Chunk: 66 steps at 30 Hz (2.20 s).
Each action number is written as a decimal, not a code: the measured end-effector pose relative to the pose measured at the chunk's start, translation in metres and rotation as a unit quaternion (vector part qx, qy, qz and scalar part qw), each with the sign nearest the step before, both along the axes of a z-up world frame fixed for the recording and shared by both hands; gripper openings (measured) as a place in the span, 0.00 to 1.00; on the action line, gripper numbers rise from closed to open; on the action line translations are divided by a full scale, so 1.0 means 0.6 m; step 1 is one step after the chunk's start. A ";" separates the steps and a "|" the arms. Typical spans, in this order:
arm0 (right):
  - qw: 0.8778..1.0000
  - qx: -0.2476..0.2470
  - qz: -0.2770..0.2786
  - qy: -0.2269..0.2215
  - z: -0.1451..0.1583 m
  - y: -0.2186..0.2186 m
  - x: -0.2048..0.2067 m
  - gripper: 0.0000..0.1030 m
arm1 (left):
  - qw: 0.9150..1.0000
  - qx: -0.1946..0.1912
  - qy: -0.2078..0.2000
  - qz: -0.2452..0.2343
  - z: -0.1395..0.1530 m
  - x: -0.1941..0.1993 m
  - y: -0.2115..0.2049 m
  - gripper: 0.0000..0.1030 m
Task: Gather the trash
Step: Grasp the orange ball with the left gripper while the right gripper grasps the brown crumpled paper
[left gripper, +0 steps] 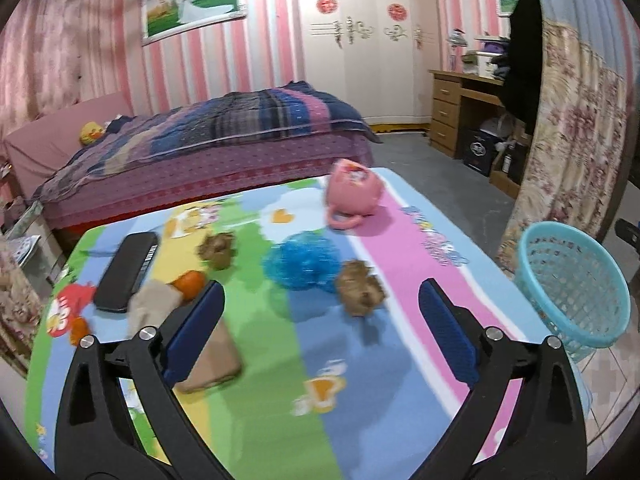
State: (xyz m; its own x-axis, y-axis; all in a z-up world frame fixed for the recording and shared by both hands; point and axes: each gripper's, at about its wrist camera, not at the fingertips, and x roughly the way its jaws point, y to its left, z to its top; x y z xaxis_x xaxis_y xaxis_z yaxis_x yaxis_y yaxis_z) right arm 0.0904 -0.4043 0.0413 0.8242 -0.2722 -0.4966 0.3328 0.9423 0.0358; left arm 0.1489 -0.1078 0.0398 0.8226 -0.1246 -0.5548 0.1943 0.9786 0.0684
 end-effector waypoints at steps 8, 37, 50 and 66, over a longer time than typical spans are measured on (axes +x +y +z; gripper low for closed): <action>0.995 -0.012 0.098 -0.008 0.011 0.136 0.029 0.89 | 0.998 -0.003 -0.015 0.058 0.013 -0.003 0.124 0.94; 0.975 -0.037 0.207 0.077 -0.108 0.367 0.209 0.89 | 0.964 -0.038 0.135 0.225 -0.160 0.128 0.498 0.71; 0.971 -0.034 0.218 0.088 -0.123 0.383 0.224 0.89 | 0.976 -0.052 0.115 0.177 -0.129 0.127 0.445 0.27; 0.960 0.003 0.244 0.134 -0.150 0.402 0.276 0.39 | 0.991 -0.025 0.079 0.104 -0.075 0.094 0.311 0.27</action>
State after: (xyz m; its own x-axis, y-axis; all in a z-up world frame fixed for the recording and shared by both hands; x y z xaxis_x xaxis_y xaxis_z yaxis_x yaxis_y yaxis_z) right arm 0.2559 -0.1633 -0.0490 0.6947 0.1170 -0.7097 -0.1498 0.9886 0.0163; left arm 0.2051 0.0788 -0.0054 0.7363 0.0081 -0.6766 -0.0080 1.0000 0.0032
